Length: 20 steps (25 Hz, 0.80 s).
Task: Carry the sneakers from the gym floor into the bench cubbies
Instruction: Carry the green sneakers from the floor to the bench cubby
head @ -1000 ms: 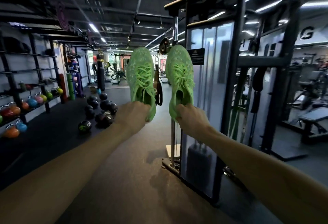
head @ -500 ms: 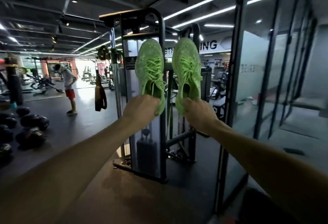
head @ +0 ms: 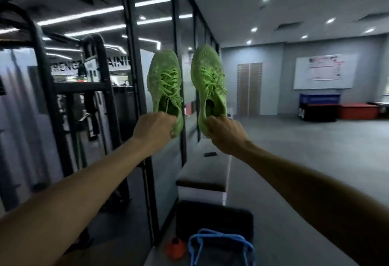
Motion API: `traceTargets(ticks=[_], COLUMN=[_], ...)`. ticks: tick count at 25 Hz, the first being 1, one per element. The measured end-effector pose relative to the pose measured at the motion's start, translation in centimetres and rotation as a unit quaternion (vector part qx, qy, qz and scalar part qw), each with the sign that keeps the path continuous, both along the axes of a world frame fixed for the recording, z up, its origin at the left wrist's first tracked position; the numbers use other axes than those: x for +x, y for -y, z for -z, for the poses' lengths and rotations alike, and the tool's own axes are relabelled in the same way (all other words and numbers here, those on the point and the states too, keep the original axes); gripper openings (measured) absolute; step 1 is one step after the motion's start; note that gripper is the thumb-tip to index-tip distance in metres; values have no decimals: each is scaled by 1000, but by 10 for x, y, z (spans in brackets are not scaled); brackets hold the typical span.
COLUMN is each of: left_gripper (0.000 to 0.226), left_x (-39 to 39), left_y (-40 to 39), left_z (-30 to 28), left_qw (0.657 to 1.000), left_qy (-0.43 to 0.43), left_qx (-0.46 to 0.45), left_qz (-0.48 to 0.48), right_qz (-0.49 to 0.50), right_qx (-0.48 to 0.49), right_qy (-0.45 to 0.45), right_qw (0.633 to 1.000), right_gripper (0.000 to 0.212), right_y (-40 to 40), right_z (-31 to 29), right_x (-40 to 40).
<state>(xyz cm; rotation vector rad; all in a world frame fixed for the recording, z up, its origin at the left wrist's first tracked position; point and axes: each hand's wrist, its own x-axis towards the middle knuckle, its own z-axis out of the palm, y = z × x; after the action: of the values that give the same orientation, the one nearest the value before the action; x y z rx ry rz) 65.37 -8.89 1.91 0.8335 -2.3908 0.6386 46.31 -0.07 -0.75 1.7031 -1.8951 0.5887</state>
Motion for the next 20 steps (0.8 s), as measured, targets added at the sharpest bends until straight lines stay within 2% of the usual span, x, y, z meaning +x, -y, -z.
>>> traceTargets(ticks=[3, 6, 10, 15, 20], left_gripper=[4, 9, 17, 14, 11], left_x=[-120, -229, -353, -488, -632], left_y=[-54, -107, -157, -182, -168], left_z=[8, 15, 15, 10, 15], left_qw=[998, 993, 983, 973, 962], left_qy=[-5, -27, -28, -7, -4], left_qx=[5, 18, 10, 0, -19], left_qz=[63, 117, 180, 233, 273], right_qz=[74, 135, 188, 229, 265], right_qx=[6, 5, 9, -3, -5], right_qy=[-15, -30, -8, -1, -4], right_qw=[997, 990, 982, 973, 964], right_gripper=[6, 9, 14, 16, 15], right_y=[-84, -156, -224, -266, -263], right_z=[3, 5, 6, 11, 17], right_x=[-108, -204, -309, -424, -553])
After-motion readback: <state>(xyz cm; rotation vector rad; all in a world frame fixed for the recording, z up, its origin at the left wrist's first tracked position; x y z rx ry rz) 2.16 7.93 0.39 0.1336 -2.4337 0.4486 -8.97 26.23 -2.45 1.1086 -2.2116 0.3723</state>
